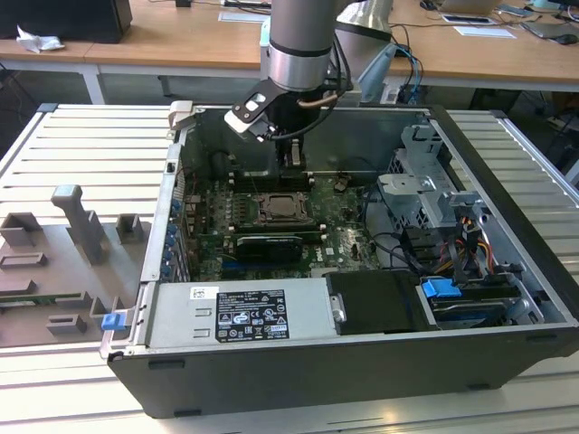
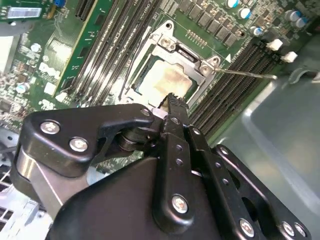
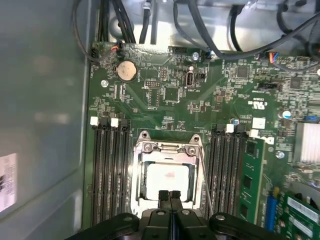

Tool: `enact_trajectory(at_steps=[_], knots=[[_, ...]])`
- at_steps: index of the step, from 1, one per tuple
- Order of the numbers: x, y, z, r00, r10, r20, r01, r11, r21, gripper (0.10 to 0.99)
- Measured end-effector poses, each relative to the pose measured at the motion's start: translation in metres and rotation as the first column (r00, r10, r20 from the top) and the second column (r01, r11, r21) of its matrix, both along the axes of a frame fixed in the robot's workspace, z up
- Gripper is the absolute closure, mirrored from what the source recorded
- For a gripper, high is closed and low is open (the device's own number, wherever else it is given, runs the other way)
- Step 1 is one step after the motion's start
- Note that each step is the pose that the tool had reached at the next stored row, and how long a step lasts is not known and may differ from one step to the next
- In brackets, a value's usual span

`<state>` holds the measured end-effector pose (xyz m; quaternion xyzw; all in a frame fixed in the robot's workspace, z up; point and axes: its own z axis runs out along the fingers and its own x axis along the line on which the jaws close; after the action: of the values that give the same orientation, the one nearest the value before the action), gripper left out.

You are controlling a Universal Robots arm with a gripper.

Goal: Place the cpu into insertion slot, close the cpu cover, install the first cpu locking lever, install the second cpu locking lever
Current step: 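Install the first cpu locking lever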

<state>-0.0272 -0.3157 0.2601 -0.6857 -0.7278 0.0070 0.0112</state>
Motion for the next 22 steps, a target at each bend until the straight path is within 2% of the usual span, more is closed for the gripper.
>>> enact_trajectory(at_steps=[2, 4, 7, 10, 13, 16, 18, 22], knots=[[-0.0004, 0.0002, 0.0078, 1.0000, 0.001, 0.0006, -0.001, 1.0000, 0.000, 0.980], [-0.0008, 0.0003, 0.0082, 0.9998, 0.018, 0.0008, -0.018, 0.9998, 0.000, 0.980], [-0.0008, 0.0002, 0.0083, 0.9963, 0.087, 0.0007, -0.087, 0.9963, 0.000, 0.980], [-0.0011, 0.0002, 0.0083, 0.9861, 0.166, 0.0006, -0.166, 0.9861, 0.000, 0.980], [-0.0011, 0.0003, 0.0082, 0.9803, 0.197, 0.0007, -0.197, 0.9803, 0.000, 0.980], [-0.0011, 0.0003, 0.0081, 0.9712, 0.238, 0.0007, -0.238, 0.9712, 0.000, 0.980], [-0.0011, 0.0002, 0.0081, 0.9611, 0.276, 0.0007, -0.276, 0.9611, 0.000, 0.980], [-0.0011, 0.0002, 0.0081, 0.9479, 0.319, 0.0007, -0.319, 0.9479, 0.000, 0.980]])
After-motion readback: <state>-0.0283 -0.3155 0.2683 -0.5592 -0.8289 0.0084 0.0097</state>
